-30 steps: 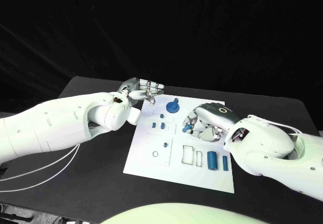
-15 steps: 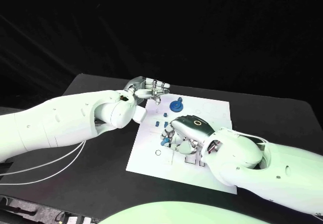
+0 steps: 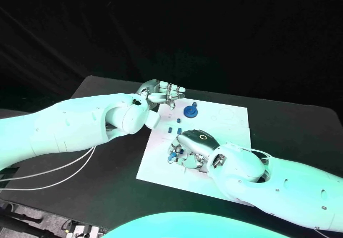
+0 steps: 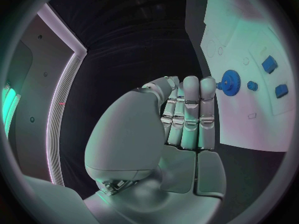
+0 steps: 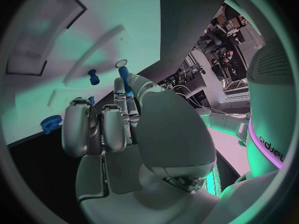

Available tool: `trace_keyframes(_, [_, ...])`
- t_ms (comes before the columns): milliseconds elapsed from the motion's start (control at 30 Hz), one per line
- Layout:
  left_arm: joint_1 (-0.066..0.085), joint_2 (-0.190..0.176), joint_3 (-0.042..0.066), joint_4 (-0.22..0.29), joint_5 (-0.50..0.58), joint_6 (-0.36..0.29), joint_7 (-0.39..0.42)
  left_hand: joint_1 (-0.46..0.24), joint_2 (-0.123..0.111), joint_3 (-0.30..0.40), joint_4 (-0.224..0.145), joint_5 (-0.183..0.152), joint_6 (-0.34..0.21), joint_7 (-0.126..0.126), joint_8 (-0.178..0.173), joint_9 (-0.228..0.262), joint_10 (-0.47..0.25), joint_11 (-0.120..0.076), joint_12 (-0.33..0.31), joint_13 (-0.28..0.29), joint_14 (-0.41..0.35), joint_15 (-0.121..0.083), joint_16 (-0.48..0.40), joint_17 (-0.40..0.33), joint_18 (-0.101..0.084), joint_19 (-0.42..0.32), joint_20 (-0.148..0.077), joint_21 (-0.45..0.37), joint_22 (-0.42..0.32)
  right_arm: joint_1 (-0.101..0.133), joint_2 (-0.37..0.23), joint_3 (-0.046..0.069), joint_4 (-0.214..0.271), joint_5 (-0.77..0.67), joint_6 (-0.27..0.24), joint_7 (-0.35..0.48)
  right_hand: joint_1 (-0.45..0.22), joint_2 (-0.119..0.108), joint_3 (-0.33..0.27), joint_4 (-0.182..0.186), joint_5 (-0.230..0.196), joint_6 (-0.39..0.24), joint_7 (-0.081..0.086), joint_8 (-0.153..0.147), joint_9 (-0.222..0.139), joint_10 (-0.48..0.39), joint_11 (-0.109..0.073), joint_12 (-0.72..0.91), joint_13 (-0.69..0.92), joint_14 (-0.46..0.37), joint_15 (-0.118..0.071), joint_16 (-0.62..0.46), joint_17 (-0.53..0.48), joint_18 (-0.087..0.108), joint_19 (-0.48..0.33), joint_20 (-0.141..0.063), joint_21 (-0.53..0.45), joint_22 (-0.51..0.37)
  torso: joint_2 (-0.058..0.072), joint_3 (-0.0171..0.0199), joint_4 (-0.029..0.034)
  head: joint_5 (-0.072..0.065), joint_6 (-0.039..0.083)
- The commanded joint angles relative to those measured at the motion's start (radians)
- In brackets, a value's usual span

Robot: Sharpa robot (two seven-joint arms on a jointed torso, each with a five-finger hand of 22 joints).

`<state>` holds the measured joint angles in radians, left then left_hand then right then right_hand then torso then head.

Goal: Assemble the parts on the task board

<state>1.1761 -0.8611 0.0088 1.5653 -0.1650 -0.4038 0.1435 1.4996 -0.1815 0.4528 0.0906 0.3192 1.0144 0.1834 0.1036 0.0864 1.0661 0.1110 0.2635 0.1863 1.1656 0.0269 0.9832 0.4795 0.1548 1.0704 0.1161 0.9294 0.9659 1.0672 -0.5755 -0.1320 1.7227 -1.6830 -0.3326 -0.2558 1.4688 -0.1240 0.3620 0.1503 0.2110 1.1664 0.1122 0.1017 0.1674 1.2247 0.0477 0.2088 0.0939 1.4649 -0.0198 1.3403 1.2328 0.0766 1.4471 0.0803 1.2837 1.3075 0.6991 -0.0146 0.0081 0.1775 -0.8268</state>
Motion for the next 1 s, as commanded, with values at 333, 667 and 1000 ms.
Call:
trace_keyframes(333, [0.001,0.003,0.001,0.000,0.003,0.020,0.002,0.001,0.011,-0.002,-0.006,0.001,-0.006,0.000,-0.003,-0.001,-0.006,0.000,0.006,0.001,-0.004,0.000,-0.006,-0.001,0.014,-0.009,-0.001,-0.007,-0.001,-0.007,0.005,-0.001,-0.018,-0.018,0.032,0.004,0.004,0.001,0.006,-0.001,0.001,0.006,0.002,0.001,0.007,0.000,0.001,-0.005,0.000,0.045,-0.008,0.005,0.000,-0.016,0.002,-0.001,-0.007,0.160,0.000,0.0003,-0.0007,0.005,-0.005])
trace_keyframes(667, [0.001,0.002,0.001,0.001,0.003,0.020,0.001,0.001,0.011,-0.002,-0.006,0.001,-0.006,0.000,-0.003,-0.001,-0.006,0.000,0.006,0.001,-0.004,0.000,-0.006,-0.001,0.014,-0.009,-0.001,-0.007,-0.001,-0.008,0.009,-0.003,-0.030,-0.021,0.056,-0.003,0.004,0.001,0.006,-0.001,0.001,0.006,0.003,0.001,0.007,0.000,0.001,-0.006,0.000,0.045,-0.007,0.005,0.000,-0.016,0.002,-0.001,-0.007,0.160,0.001,0.0000,-0.0007,0.006,-0.006])
trace_keyframes(1000, [0.001,0.002,0.001,0.001,0.003,0.021,-0.001,0.001,0.011,-0.002,-0.006,0.001,-0.006,0.000,-0.003,-0.001,-0.006,0.000,0.006,0.001,-0.004,0.000,-0.006,-0.001,0.014,-0.009,-0.001,-0.007,-0.001,-0.011,0.011,-0.004,-0.029,-0.021,0.063,-0.002,0.003,0.001,0.006,-0.002,0.001,0.006,0.003,0.001,0.007,0.001,0.002,-0.006,0.000,0.045,-0.007,0.005,-0.001,-0.016,0.002,-0.001,-0.008,0.160,-0.001,-0.0005,-0.0001,0.008,-0.010])
